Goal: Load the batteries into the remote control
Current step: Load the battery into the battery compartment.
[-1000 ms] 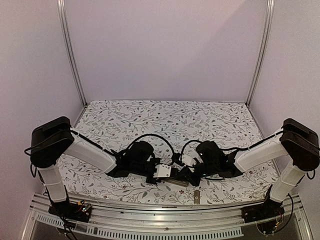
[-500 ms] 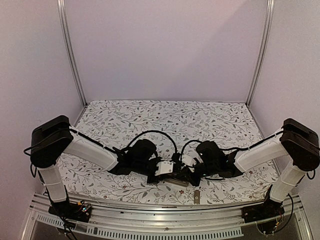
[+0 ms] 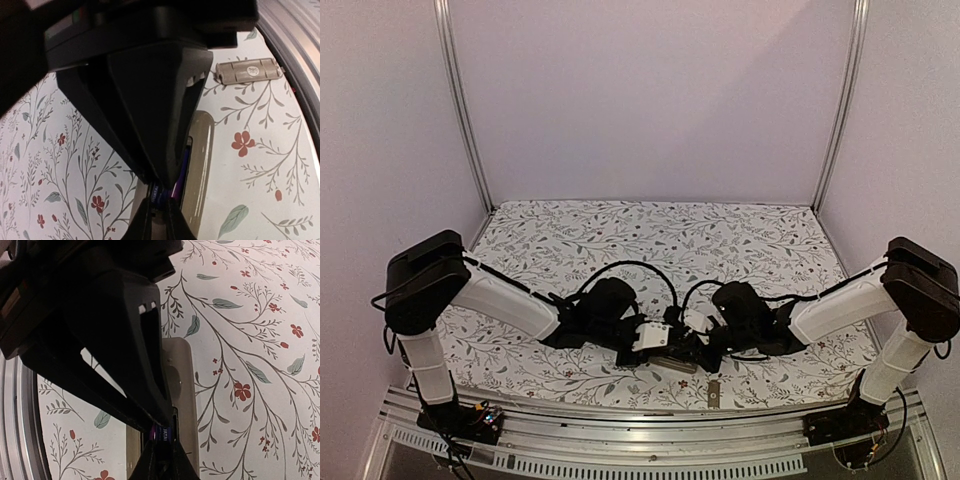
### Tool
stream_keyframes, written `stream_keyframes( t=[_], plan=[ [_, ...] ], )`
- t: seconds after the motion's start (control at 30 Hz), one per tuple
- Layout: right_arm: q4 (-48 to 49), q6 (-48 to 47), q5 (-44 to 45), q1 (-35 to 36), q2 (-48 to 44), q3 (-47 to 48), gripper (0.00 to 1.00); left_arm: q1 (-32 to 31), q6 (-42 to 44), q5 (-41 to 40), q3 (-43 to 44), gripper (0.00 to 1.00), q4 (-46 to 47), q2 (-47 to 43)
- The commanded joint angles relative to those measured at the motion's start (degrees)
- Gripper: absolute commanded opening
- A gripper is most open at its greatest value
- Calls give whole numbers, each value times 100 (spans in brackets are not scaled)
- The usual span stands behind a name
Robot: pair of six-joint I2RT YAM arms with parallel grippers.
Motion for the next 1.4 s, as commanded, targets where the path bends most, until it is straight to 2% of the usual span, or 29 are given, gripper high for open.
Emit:
stream_keyframes(
  t=[0.0, 0.67, 1.03, 1.13, 1.37],
  plan=[
    [-535, -3, 75, 57, -30, -58, 10, -20, 101, 5, -76, 10, -60, 331],
    [-464, 230, -41, -22, -602, -155, 13, -1, 161, 118, -48, 10, -76, 448],
    [-249, 676, 60, -4, -438, -377, 13, 3, 81, 93, -108, 10, 4, 423],
    [-252, 601, 94, -5, -268, -238, 9, 7, 67, 88, -124, 10, 22, 410],
    [-280, 601, 114, 67, -106, -304, 8, 1, -8, 47, -129, 3, 38, 409]
  ],
)
